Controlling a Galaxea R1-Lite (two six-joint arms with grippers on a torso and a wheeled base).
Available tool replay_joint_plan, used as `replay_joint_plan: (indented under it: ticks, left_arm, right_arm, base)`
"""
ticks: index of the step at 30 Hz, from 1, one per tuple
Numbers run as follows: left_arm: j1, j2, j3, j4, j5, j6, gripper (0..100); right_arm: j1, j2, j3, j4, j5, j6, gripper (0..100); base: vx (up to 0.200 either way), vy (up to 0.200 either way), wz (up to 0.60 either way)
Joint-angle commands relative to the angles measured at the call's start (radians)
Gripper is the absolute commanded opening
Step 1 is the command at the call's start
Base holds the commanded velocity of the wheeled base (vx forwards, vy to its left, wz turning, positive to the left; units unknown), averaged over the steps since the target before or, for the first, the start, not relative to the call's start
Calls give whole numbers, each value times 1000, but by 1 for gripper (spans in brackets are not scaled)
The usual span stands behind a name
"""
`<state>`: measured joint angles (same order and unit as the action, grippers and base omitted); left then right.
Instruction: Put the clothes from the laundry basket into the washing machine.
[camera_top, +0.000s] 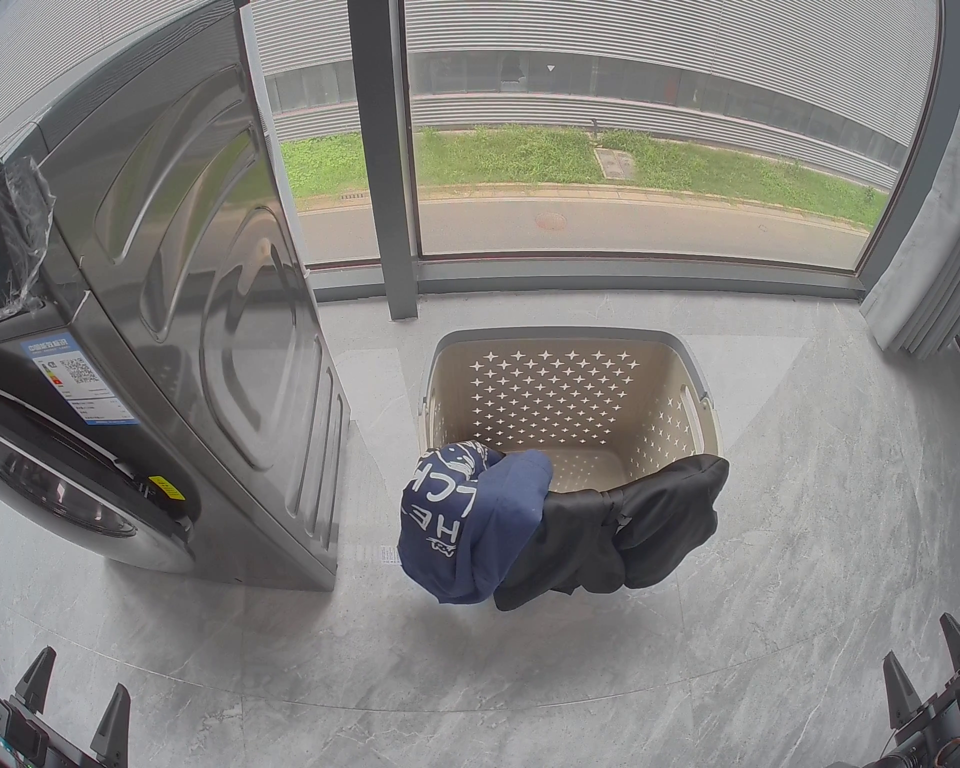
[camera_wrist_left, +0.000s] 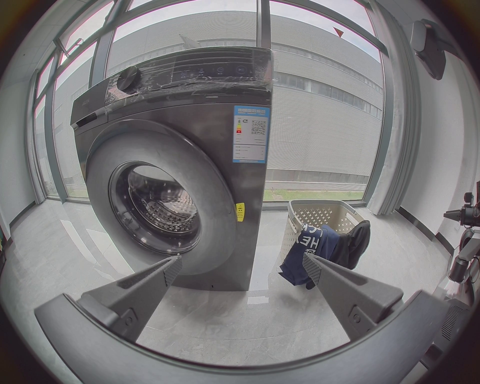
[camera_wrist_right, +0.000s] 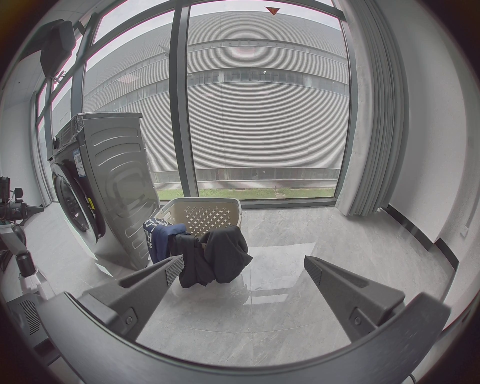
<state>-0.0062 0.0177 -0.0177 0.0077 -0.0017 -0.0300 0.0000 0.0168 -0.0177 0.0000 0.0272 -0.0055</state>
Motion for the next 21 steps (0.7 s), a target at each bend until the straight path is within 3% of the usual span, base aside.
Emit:
replay_joint_plan:
  ticks: [1, 8, 21]
  left_arm:
    - [0, -10, 13, 0, 0, -1, 100]
    - [0, -10, 13, 0, 0, -2, 100]
    - [0, -10, 13, 2, 2, -5, 100]
  right_arm:
    - [0, -11, 16, 0, 0, -1, 100]
    - [0, -11, 16, -2, 0, -1, 100]
    - [0, -11, 16, -2, 0, 1, 100]
  base:
    - [0, -200, 0]
    - [0, -200, 0]
    - [15, 0, 0]
